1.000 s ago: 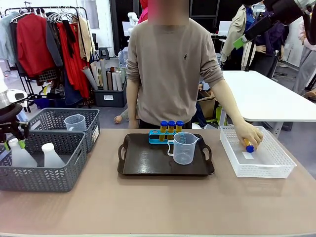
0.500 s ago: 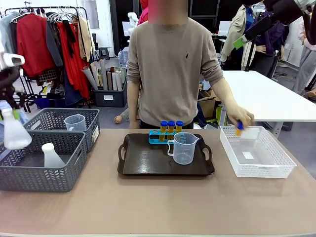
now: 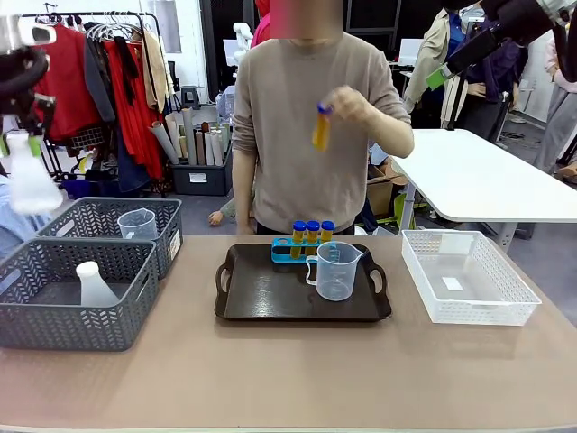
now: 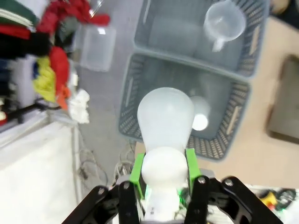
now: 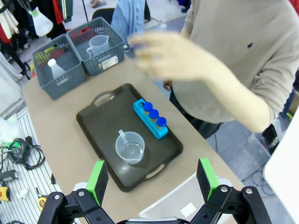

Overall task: Prepare the laboratory tools.
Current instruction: Pick up one Small flask and place it on the Handle tray.

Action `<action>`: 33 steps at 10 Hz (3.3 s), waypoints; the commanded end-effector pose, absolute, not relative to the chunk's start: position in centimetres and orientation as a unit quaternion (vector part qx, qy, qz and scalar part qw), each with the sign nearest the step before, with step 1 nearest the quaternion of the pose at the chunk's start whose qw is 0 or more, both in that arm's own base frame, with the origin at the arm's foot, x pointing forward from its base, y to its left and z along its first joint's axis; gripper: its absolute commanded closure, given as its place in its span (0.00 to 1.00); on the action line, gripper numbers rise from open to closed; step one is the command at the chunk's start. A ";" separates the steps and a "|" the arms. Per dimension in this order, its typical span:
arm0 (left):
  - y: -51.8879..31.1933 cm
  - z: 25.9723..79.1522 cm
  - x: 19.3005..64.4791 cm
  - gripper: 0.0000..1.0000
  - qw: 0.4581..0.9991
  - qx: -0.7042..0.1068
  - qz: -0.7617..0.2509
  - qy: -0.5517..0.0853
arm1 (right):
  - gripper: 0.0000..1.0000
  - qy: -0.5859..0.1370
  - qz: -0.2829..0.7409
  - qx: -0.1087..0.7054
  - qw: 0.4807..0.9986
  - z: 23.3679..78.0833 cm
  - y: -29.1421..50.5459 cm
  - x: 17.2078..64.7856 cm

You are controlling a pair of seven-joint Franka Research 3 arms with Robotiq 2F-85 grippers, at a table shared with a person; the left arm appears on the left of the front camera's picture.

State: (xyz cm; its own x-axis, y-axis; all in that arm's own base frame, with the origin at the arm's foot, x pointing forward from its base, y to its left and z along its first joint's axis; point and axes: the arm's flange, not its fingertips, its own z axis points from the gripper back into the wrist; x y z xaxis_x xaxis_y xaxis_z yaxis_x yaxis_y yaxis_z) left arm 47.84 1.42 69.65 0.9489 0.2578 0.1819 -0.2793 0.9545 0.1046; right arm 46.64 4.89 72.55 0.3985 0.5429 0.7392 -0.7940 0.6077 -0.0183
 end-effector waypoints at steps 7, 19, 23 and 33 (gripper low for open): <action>-2.1 80.3 44.9 1.00 0.979 0.093 0.069 -0.167 | 0.00 -0.368 0.409 0.174 0.817 72.6 5.0 46.5; -13.4 77.8 47.9 1.00 0.981 0.033 -0.060 -0.179 | 0.00 -0.368 0.409 0.174 0.817 72.6 5.0 46.5; -19.6 74.5 48.2 1.00 0.980 -0.016 -0.136 -0.142 | 0.00 -0.368 0.409 0.174 0.817 72.6 5.0 46.5; -20.4 72.4 48.2 1.00 0.981 -0.019 -0.147 -0.125 | 0.00 -0.368 0.409 0.174 0.817 72.6 5.0 46.5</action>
